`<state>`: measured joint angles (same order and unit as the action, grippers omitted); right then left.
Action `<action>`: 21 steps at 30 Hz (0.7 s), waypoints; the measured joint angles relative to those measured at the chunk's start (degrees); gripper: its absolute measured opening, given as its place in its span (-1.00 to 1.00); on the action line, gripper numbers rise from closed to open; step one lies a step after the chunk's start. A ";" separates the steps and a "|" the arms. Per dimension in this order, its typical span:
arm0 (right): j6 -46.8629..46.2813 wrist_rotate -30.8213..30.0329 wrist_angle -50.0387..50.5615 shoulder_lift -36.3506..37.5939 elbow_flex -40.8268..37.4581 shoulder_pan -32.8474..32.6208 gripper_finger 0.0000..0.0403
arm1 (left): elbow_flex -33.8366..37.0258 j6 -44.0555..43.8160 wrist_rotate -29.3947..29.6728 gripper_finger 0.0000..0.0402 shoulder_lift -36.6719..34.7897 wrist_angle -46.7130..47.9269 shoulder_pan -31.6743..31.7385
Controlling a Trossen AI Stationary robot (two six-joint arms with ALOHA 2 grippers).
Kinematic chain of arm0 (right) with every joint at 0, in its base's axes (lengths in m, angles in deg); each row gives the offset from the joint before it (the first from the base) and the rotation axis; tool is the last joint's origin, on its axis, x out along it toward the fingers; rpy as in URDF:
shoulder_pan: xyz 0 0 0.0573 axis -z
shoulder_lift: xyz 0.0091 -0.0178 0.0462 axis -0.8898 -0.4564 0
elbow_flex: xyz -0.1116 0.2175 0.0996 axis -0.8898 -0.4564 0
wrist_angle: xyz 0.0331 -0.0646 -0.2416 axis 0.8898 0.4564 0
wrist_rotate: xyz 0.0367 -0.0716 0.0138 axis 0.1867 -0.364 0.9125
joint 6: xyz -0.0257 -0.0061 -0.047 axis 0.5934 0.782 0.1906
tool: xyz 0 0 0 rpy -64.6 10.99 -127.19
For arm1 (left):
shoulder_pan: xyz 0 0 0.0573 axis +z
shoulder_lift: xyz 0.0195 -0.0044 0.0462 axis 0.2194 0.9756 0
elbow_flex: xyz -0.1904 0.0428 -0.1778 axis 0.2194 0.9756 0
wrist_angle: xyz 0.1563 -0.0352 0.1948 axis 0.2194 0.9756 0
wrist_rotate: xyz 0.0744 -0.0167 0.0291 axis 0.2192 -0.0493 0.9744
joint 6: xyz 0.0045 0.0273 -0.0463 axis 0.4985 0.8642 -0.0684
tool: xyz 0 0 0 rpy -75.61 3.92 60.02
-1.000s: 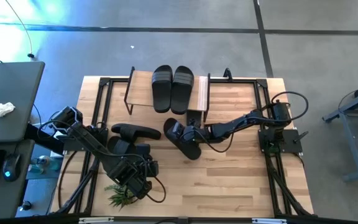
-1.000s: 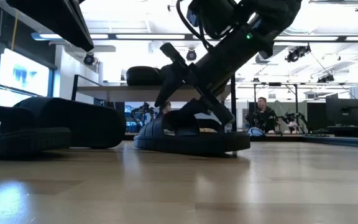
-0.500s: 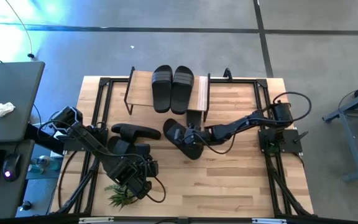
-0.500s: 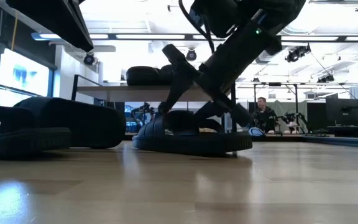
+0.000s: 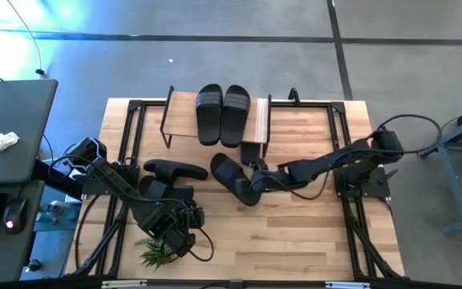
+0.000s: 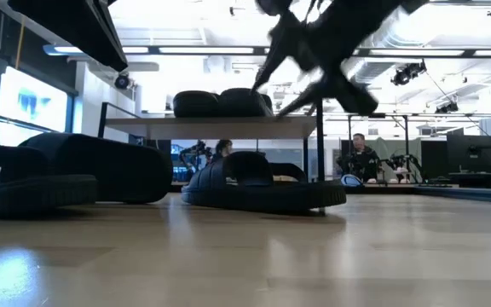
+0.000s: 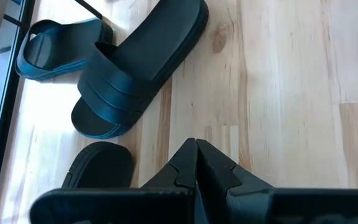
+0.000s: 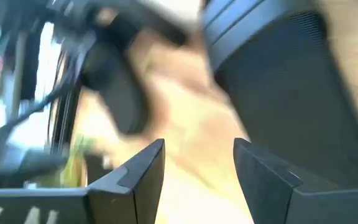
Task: Pick and place slides into the shelf
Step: Put the black slide under the shelf
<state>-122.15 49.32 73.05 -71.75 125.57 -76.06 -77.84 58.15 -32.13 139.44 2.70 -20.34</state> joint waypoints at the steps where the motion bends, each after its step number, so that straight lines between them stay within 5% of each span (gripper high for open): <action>1: 2.97 0.71 0.37 1.06 0.00 -0.86 -0.10 | -0.01 0.00 -0.02 -1.00 0.00 0.00 0.00; 11: 23.70 -0.42 15.81 12.43 0.00 -7.73 -0.51 | -0.01 1.37 -3.86 -1.00 0.02 -0.46 0.04; 16: 25.28 7.22 30.01 13.83 -0.46 -7.82 -0.88 | 0.01 1.58 -4.22 -1.00 0.02 -4.28 0.44; 21: 32.60 13.73 19.15 12.55 -7.69 -7.87 -0.96 | 1.56 6.87 -15.22 -1.00 0.08 -17.11 5.09</action>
<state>-89.55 63.05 92.20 -59.19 117.88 -83.94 -76.28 65.02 -47.36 139.51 -14.41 -15.25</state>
